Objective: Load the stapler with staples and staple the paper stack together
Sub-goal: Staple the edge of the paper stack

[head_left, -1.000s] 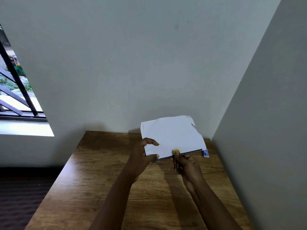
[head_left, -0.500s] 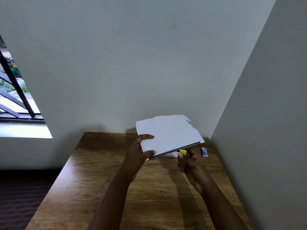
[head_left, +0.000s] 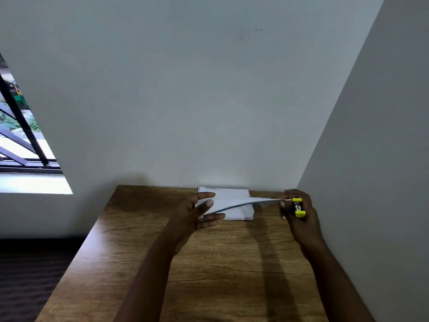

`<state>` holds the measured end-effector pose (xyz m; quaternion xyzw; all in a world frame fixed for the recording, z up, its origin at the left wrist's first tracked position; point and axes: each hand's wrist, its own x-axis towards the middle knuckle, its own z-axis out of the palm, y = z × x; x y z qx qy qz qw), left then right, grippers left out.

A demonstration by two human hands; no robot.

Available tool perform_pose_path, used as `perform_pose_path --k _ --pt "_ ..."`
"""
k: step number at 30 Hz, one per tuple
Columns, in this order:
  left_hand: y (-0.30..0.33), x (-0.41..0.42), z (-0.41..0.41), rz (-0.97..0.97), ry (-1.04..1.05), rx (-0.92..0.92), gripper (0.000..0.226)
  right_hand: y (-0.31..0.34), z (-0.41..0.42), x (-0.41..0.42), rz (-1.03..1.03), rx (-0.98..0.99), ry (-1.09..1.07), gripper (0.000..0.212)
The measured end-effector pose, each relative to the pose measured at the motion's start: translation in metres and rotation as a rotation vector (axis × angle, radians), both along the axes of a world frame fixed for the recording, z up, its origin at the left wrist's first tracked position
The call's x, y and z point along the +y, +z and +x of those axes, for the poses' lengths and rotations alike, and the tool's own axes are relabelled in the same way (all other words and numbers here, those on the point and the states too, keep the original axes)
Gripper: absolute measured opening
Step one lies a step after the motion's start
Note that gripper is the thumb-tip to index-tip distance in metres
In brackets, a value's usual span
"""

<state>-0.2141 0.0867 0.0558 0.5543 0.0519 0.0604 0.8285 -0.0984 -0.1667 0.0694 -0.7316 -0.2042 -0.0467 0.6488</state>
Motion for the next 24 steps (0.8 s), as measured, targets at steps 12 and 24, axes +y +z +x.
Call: perform_pose_path --k 12,24 --pt "-0.001 -0.004 0.003 0.129 0.185 0.059 0.04 0.017 -0.001 -0.003 0.038 0.123 -0.09 0.005" --pt "-0.003 0.0 0.009 -0.15 0.147 0.073 0.043 0.026 -0.009 -0.004 0.005 0.012 -0.007 0.013"
